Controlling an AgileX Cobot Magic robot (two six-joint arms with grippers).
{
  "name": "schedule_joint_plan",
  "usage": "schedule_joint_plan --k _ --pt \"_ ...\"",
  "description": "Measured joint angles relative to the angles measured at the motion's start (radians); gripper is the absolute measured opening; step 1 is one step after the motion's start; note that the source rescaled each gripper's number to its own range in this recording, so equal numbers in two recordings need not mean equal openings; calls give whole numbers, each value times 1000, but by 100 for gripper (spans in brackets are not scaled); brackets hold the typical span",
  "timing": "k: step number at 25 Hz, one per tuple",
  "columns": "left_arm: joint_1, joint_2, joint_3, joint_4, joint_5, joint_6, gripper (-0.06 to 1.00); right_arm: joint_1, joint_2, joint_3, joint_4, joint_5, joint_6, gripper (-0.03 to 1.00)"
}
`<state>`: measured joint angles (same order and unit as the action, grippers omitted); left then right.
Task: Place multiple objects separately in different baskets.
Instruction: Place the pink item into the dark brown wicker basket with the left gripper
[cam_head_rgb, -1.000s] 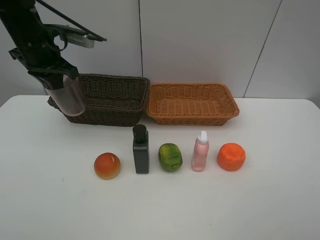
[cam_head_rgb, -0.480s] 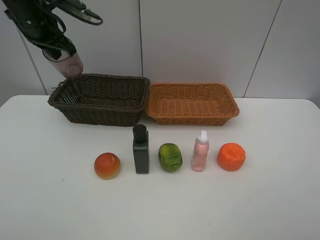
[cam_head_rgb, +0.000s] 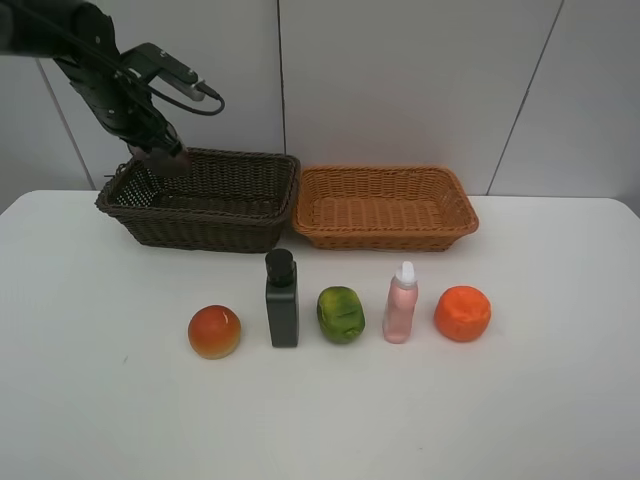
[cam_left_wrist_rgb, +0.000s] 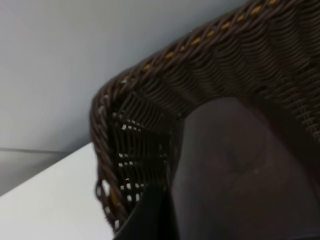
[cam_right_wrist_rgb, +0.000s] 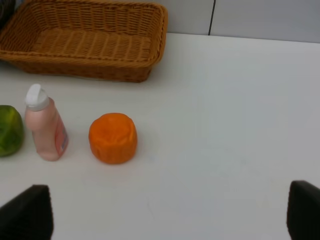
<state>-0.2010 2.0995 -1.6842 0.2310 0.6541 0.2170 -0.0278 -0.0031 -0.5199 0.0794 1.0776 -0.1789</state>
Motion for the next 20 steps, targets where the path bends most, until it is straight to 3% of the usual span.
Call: schedule_joint_plan --k 16,18,20 --pt "0 96 0 0 -38 0 1 0 0 0 0 0 0 100" --pt "0 96 0 0 -37 0 6 0 0 0 0 0 0 100" --pt "0 96 0 0 -37 0 19 0 0 0 0 0 0 100"
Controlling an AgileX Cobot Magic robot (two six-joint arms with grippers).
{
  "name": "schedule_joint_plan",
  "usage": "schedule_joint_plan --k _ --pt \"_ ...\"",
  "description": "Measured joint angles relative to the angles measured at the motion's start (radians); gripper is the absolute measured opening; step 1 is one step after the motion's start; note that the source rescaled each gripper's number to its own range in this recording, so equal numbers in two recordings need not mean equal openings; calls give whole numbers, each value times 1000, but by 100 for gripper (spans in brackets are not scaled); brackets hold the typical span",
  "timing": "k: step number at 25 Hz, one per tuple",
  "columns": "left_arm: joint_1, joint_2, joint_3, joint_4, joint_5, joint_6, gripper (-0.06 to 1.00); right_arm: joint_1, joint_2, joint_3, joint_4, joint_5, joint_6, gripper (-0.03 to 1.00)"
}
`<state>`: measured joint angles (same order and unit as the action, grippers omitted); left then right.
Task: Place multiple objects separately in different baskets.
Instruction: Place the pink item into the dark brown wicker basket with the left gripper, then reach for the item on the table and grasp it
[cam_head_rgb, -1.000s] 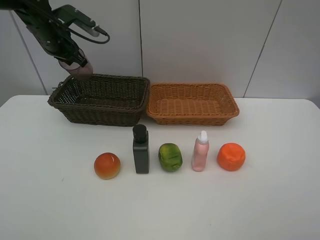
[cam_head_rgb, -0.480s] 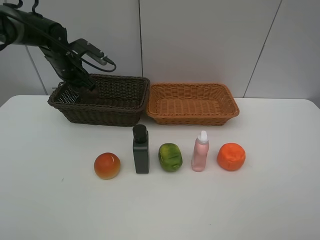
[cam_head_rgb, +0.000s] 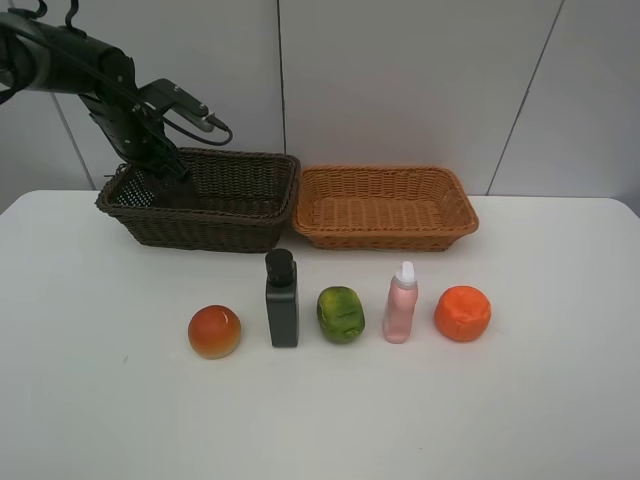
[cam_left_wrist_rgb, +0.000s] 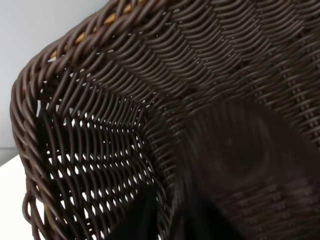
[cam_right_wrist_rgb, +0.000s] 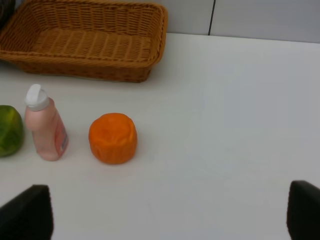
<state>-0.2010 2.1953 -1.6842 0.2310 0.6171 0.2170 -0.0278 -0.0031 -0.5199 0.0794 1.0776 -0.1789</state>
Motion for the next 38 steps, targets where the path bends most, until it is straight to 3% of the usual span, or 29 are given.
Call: schedule_joint_plan --k 5,8,21,31,38 --pt "0 0 0 0 4 0 83 0 0 0 0 0 0 100" --pt "0 0 0 0 4 0 97 0 0 0 0 0 0 100" --pt "0 -74 0 0 39 3 100 0 0 0 0 0 0 100" --pt "-7 -251 0 0 223 3 100 0 0 0 0 0 0 100" --pt "-96 -374 0 -2 383 3 100 0 0 0 0 0 0 100"
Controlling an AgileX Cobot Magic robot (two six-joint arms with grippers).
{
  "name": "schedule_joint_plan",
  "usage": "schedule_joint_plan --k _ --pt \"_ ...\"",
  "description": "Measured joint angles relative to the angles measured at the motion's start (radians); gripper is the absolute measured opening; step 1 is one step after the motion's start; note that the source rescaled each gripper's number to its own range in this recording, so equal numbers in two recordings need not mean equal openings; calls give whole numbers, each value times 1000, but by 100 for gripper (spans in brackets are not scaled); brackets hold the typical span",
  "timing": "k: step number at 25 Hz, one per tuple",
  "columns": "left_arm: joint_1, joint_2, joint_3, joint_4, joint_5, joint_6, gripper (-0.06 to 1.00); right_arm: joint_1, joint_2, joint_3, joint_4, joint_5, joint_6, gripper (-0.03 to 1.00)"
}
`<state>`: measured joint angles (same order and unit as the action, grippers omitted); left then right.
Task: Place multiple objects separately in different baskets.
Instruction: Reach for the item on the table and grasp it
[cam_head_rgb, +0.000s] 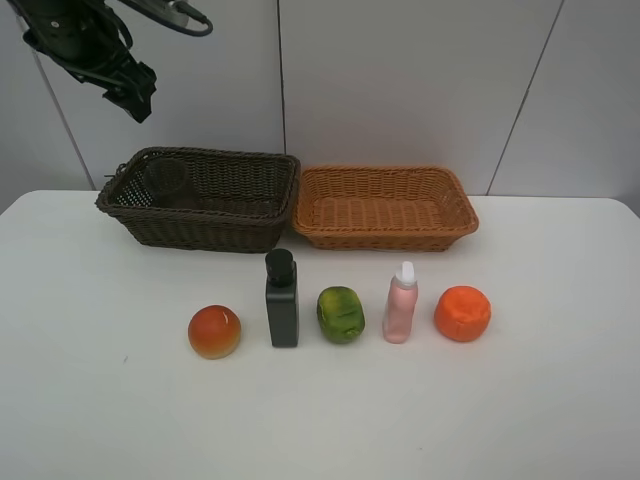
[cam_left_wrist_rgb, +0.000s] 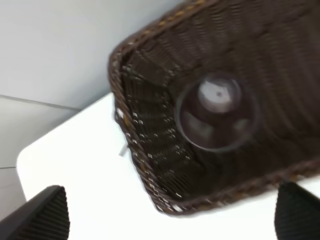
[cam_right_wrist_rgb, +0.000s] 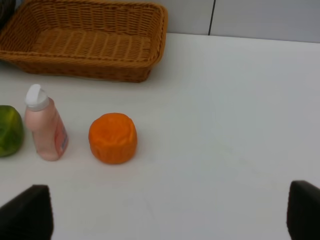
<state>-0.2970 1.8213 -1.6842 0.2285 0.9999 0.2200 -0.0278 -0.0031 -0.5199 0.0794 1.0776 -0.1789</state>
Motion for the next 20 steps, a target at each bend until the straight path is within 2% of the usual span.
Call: schedule_joint_plan --k 6,10,14,20 --pt "-133 -81 48 -9 115 27 100 0 0 0 0 0 0 100" --pt "-202 -144 163 -52 117 96 100 0 0 0 0 0 0 100" --pt "-236 -197 299 -100 117 180 100 0 0 0 0 0 0 100" --pt "-287 -195 445 -141 90 210 100 0 0 0 0 0 0 100"
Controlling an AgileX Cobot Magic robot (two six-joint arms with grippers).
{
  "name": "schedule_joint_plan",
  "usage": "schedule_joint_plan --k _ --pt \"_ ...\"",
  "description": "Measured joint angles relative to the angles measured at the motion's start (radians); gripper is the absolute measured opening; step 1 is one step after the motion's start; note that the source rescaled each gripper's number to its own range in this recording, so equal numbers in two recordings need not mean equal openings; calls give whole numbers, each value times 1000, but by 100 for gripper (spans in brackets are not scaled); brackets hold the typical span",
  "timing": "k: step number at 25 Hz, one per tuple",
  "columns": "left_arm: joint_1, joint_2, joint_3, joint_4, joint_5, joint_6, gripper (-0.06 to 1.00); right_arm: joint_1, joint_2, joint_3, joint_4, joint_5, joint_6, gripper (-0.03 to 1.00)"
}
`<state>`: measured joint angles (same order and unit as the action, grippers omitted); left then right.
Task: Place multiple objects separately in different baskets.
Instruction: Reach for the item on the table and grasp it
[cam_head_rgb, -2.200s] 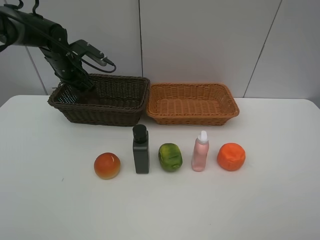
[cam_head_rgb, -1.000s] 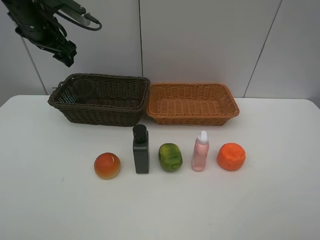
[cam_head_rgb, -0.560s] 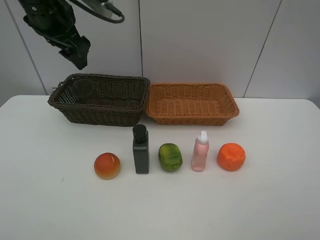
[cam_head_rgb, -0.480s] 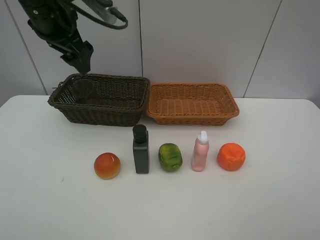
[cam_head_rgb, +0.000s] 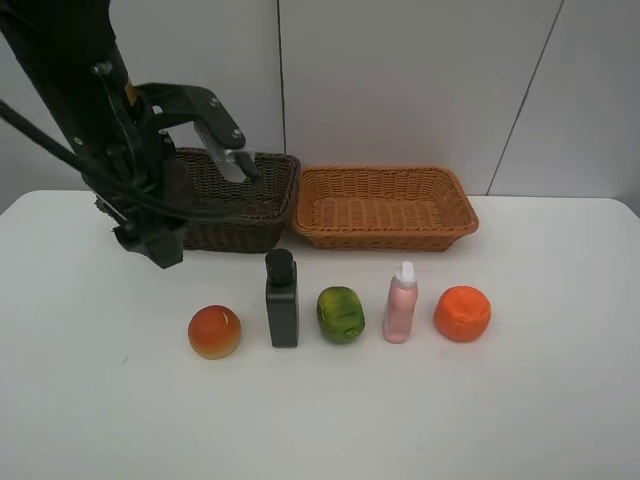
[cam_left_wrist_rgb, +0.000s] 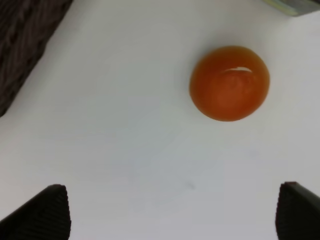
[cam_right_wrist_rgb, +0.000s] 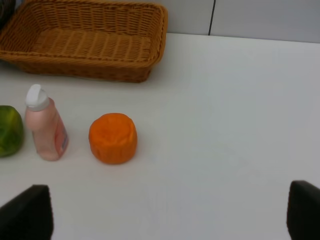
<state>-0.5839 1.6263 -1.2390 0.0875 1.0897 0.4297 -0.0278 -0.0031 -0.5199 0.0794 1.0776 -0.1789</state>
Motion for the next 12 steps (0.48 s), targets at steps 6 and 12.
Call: schedule_joint_plan --k 6,12 --pt "-30 94 62 -22 -105 7 100 0 0 0 0 0 0 100" --pt "-36 201 64 -26 -180 68 100 0 0 0 0 0 0 100"
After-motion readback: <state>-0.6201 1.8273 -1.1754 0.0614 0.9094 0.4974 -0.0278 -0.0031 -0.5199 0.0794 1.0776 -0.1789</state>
